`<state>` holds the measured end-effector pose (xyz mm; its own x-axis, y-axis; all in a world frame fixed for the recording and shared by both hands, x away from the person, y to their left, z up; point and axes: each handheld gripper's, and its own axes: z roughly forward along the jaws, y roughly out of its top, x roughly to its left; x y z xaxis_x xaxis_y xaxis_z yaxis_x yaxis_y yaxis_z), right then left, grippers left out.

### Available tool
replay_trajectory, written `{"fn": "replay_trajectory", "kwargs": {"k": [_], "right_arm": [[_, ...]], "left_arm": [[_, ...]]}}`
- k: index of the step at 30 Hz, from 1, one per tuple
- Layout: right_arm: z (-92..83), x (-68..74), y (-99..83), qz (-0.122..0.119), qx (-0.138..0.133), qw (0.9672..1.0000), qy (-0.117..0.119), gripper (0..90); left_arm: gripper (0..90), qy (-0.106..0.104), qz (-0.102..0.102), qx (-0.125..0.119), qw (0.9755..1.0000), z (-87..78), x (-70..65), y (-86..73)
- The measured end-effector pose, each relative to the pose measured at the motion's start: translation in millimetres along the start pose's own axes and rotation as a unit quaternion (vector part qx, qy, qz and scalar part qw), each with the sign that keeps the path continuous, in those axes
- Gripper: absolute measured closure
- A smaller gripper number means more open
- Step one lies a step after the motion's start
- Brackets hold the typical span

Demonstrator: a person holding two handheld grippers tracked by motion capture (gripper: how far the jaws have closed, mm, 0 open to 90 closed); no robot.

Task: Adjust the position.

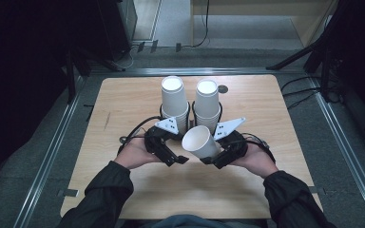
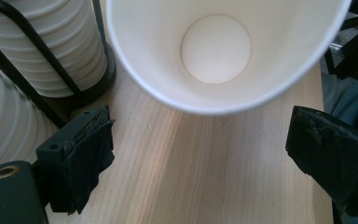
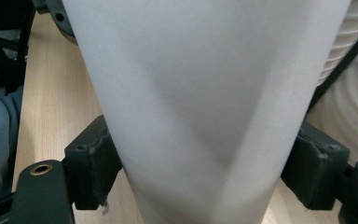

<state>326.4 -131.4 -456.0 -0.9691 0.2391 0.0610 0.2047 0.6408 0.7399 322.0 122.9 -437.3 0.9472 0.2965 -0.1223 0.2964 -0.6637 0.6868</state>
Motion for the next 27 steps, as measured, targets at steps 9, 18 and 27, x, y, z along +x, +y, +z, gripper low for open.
{"fn": "replay_trajectory", "kwargs": {"k": [9, 18, 27], "right_arm": [[-15.5, -2.4, -2.4, 0.010, -0.020, 0.9997, -0.013, 21.4], [-15.0, -2.0, -2.5, 0.019, -0.036, 0.9992, -0.002, 21.4], [-6.8, 3.2, 0.7, 0.014, -0.038, 0.9991, 0.012, 21.3]], "left_arm": [[12.9, -0.004, -0.022, -0.032, 0.9993, -5.3, 3.3, -6.7], [12.9, -0.013, -0.026, -0.070, 0.9971, -7.2, -1.6, -1.7], [12.2, -0.034, -0.039, -0.110, 0.9925, -2.7, -5.5, 6.2]]}}
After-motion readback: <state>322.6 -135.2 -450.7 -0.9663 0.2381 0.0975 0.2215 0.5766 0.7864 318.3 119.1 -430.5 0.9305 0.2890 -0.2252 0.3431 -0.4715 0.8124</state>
